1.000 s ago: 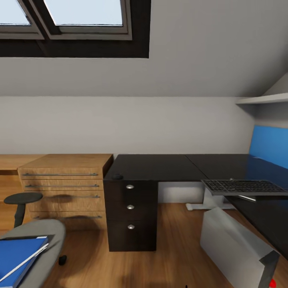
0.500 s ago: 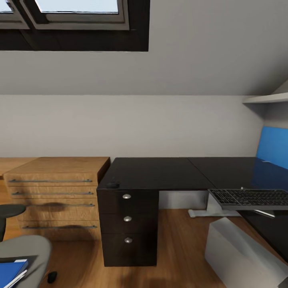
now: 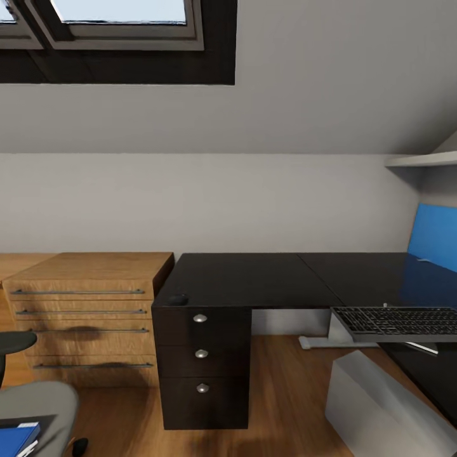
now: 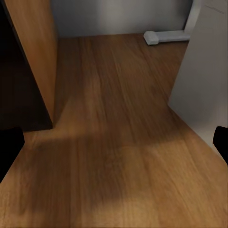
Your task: In the bedroom, organize the workspace by keeping the computer under the desk, ensuring the monitor is on the desk, placing the keyboard on the desk next to the monitor, placing the mouse on the desk next to the keyboard, moving the folder from the swivel chair onto the desk next to the mouse, stacking the notebook on top of the folder with the pen on top of the notebook, and positioning the swivel chair next to the desk.
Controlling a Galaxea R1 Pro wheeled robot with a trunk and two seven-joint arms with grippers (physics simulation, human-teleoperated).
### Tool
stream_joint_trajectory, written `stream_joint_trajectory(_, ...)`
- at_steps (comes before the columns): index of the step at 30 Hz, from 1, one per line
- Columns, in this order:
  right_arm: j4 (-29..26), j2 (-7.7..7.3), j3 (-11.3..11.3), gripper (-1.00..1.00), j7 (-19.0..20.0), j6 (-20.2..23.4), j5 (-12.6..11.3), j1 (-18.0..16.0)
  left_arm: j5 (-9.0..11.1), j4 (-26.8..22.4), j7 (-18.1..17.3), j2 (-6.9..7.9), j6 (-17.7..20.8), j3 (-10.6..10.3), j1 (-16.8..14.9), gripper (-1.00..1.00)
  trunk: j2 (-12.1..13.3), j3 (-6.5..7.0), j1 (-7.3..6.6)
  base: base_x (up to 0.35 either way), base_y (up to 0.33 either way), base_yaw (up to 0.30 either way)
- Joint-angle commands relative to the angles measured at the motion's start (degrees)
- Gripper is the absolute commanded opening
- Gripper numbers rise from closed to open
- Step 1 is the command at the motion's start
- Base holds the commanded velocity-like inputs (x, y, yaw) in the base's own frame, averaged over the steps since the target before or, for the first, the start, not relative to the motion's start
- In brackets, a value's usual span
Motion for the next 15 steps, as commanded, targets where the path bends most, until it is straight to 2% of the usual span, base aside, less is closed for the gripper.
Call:
stream_joint_trajectory(1,0.04,-0.04,0.48,1.00,-0.38,-0.17,-0.37,-0.04,0.54,0.03,0.45,0.05,-0.27,-0.48,-0.05,1.00,0.38,0.12,-0.24,0.003,-0.001,0.000)
stream_joint_trajectory(15,0.06,-0.04,0.48,1.00,-0.29,-0.30,-0.40,-0.04,0.54,0.04,0.56,0.05,-0.27,-0.48,-0.05,1.00,6.00,2.63,-3.31,0.000,0.000,0.000)
